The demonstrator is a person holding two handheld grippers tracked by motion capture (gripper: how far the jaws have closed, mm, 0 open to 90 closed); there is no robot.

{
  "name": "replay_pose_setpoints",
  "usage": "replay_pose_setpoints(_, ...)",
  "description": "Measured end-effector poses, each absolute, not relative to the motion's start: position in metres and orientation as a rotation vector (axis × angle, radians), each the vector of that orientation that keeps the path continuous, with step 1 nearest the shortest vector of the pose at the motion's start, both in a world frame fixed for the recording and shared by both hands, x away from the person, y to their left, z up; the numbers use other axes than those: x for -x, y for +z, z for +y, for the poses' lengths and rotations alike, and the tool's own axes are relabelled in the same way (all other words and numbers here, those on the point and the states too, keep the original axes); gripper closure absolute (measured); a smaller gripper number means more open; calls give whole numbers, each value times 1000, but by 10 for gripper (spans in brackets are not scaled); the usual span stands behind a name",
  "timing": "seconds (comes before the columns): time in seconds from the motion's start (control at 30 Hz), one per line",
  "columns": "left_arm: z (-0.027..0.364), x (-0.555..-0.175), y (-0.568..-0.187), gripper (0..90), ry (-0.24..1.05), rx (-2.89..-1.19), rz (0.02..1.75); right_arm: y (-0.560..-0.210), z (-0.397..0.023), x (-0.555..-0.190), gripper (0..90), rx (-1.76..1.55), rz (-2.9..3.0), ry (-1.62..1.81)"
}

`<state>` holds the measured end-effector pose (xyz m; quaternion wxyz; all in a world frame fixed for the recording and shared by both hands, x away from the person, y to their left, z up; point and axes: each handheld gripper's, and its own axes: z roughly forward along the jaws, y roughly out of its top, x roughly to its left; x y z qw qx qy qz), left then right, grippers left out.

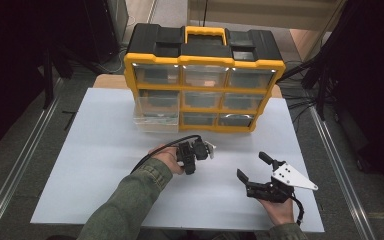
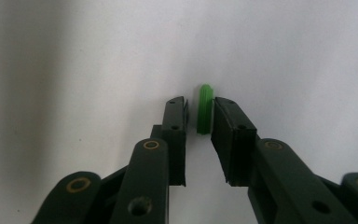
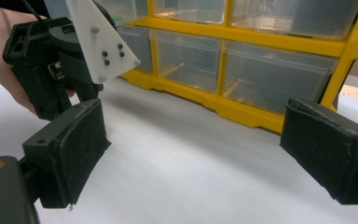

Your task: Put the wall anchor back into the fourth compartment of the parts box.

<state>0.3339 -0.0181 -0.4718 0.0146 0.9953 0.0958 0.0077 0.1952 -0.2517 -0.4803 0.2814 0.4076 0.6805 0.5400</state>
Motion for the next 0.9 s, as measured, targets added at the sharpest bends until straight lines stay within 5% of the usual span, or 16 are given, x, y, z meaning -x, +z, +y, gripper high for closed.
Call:
replay_pose_setpoints(0.27, -18, -335, -471, 835, 16, -3107, 280, -481, -251, -195, 74, -1096, 1827, 1444)
replay_pose_setpoints(0.9, -19, -329, -467, 837, 57, -3118, 233, -481, -251, -195, 73, -1098, 1828, 1442)
